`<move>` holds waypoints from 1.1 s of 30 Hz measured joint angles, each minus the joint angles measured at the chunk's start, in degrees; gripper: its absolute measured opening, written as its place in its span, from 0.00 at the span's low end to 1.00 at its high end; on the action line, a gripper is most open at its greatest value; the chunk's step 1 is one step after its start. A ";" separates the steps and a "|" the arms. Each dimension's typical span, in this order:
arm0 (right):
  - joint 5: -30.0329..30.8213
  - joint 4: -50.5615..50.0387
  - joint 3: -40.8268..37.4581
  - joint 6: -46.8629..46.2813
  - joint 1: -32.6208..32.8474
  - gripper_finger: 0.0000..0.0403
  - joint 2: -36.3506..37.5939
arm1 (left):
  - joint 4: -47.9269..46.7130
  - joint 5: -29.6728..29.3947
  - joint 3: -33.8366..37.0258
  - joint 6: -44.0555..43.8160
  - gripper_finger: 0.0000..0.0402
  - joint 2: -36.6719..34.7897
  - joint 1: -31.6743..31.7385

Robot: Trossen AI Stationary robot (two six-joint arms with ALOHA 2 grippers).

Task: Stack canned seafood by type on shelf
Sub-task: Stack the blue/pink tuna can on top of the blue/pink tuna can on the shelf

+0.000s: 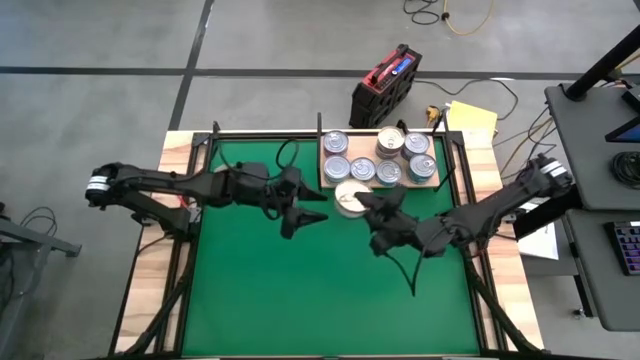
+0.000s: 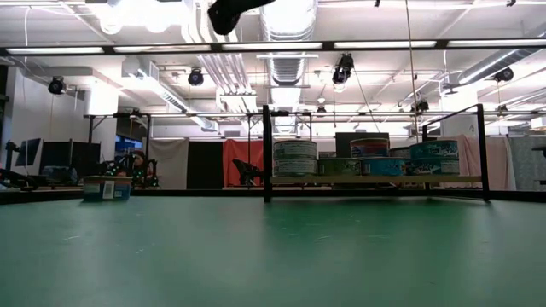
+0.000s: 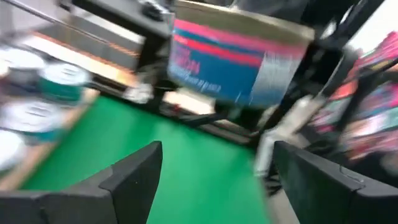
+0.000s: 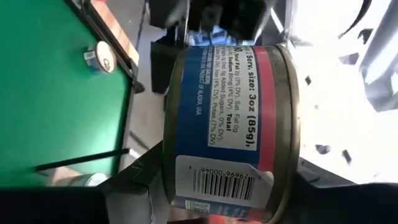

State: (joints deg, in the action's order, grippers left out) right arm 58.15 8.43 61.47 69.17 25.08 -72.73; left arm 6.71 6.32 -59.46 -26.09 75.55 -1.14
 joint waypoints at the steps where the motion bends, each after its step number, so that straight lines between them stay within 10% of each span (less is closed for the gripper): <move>1: -0.01 -2.18 0.00 -2.63 0.00 0.44 1.18 | -2.45 -1.71 -0.98 2.42 0.72 -0.04 0.01; 11: 3.18 -20.35 0.06 -21.35 -4.06 0.44 5.85 | -26.29 -17.56 -8.15 16.65 0.72 -0.83 -0.94; 33: -16.65 -40.03 0.04 -45.08 -40.51 0.44 3.65 | -2.23 -27.95 11.72 19.86 0.61 -10.76 -11.92</move>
State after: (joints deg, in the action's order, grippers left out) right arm 41.50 -31.60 61.52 24.09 -15.43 -69.08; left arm 4.48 -21.63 -47.74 -6.23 64.79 -13.06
